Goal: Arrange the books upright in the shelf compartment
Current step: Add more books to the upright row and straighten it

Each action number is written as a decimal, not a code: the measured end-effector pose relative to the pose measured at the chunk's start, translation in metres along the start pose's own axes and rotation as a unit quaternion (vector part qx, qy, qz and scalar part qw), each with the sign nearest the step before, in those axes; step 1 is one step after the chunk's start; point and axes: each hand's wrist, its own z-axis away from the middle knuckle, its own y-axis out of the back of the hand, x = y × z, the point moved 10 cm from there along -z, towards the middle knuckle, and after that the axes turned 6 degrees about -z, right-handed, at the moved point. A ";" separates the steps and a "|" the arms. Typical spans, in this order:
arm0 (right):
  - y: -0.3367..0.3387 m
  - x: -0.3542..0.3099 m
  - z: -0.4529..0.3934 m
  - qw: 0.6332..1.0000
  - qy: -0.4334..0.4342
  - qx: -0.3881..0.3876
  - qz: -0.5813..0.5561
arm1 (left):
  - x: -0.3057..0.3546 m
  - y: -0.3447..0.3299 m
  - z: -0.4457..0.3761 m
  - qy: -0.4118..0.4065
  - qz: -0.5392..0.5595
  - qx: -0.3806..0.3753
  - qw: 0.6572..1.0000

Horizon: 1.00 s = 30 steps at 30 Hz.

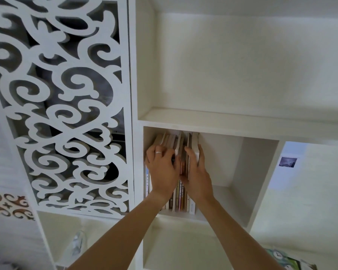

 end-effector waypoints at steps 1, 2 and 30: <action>0.000 0.000 0.000 1.000 0.000 -0.001 -0.002 | 0.000 0.000 -0.001 0.014 0.024 -0.001 1.000; 0.000 0.001 0.000 1.000 0.001 -0.002 -0.006 | -0.001 0.001 -0.001 0.031 0.058 -0.005 0.998; 0.059 0.002 0.039 0.962 -0.078 0.216 -0.148 | 0.017 0.039 0.096 -0.078 0.254 -0.103 0.959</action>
